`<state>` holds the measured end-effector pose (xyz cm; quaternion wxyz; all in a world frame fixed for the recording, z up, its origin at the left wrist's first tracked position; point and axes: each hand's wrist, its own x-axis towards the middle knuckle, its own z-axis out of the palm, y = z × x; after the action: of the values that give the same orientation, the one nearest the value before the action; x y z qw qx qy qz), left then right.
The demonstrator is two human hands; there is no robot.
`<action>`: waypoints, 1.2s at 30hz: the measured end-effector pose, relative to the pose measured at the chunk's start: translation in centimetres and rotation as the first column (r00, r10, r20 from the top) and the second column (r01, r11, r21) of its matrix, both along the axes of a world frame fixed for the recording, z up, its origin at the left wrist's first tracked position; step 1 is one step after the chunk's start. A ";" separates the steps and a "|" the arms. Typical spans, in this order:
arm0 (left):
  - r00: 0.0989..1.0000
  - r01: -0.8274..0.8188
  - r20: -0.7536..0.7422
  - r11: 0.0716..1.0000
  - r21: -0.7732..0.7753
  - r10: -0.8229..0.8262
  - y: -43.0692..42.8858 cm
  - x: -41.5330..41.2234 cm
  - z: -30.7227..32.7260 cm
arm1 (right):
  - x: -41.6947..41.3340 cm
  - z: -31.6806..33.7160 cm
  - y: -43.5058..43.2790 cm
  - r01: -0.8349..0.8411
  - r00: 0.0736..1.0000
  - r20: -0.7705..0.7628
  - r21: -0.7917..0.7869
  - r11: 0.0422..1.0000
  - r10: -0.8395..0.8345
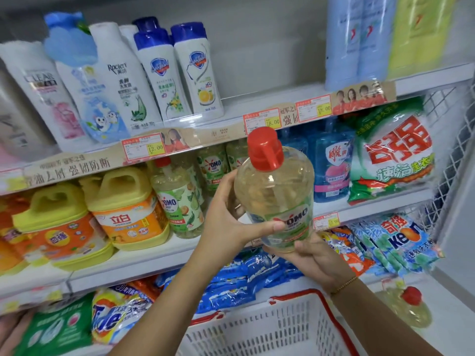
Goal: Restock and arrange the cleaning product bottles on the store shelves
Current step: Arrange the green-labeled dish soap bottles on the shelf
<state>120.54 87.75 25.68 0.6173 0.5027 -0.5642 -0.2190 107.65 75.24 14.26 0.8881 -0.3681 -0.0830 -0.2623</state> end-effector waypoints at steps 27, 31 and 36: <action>0.773 0.188 -0.547 0.940 -0.285 -0.321 2.4 6.1 4.8 | 1.7 9.5 9.0 0.428 0.808 -0.031 -0.655 0.623 -0.588; 0.819 -0.003 -0.568 0.988 -0.155 -0.087 2.0 4.5 4.7 | 3.0 8.3 9.1 0.621 0.597 0.123 -0.696 0.360 -0.792; 0.771 -0.015 -0.637 0.999 -0.046 -0.018 2.2 3.7 3.6 | 2.9 7.7 7.6 0.685 0.555 0.105 -0.620 0.382 -0.825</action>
<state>124.26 89.92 29.23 0.7836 0.3832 -0.3274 -0.3631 110.60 82.80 21.97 0.5048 -0.6499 0.1166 -0.5560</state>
